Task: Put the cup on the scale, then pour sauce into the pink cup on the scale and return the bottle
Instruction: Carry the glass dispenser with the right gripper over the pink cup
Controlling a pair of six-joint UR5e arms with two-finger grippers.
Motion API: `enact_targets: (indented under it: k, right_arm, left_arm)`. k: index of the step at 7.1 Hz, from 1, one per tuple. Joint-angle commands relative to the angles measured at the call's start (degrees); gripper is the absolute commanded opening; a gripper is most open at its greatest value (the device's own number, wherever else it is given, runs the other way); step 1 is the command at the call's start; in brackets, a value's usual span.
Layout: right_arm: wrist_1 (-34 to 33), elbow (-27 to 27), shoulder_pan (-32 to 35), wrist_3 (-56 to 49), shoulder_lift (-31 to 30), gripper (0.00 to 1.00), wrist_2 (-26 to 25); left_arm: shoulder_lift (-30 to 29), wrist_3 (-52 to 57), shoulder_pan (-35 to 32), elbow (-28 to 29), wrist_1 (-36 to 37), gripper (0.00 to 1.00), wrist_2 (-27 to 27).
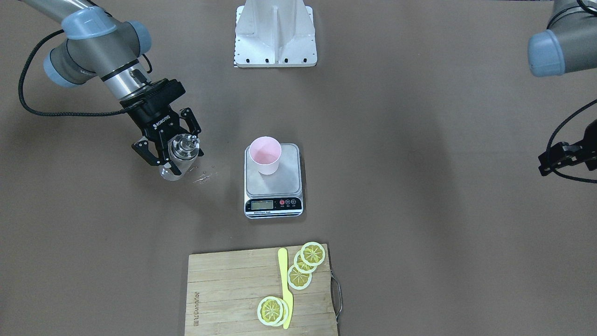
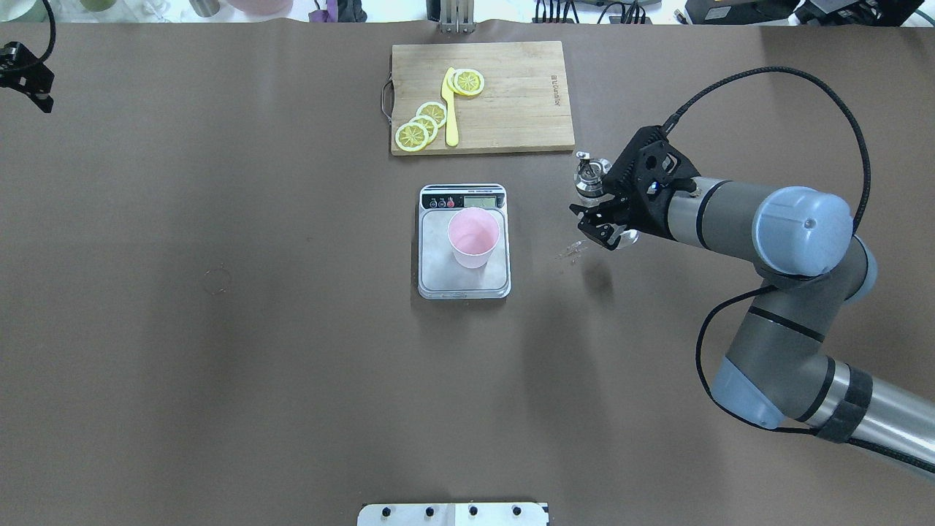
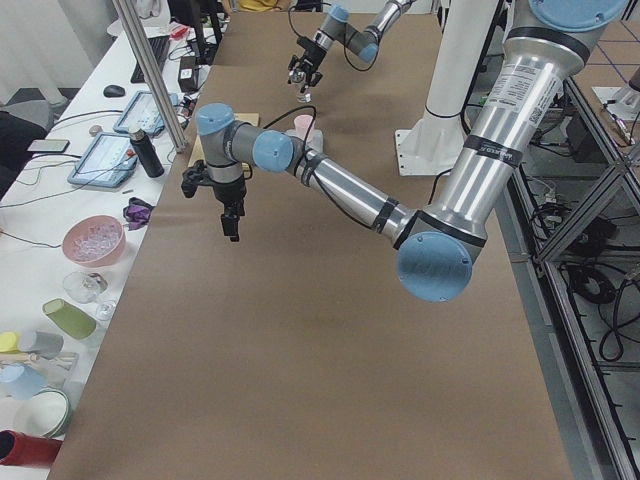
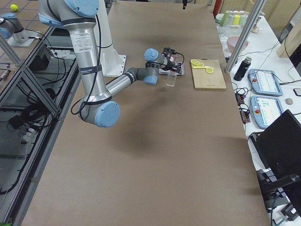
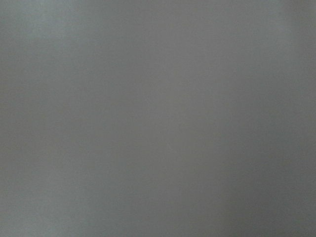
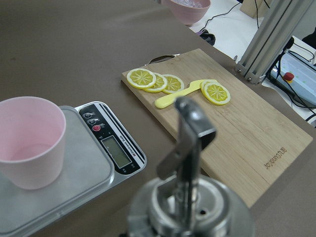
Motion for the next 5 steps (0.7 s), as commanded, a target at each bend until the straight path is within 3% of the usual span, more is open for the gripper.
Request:
enact_targets:
  k: [1, 3, 5]
  right_arm:
    - [-10.4, 1.2, -1.0, -3.0, 4.2, 0.36, -1.5]
    - [-14.4, 1.2, -1.1, -6.6, 5.5, 0.35, -1.4]
    - [-22.9, 2.6, -1.5, -6.7, 7.3, 0.35, -2.0]
  left_arm:
    - [3.2, 0.8, -1.8, 1.0, -3.7, 0.99, -0.3]
    - [7.7, 0.9, -3.1, 2.6, -11.5, 0.99, -0.8]
    - [10.9, 9.0, -4.2, 2.9, -11.7, 0.99, -1.2]
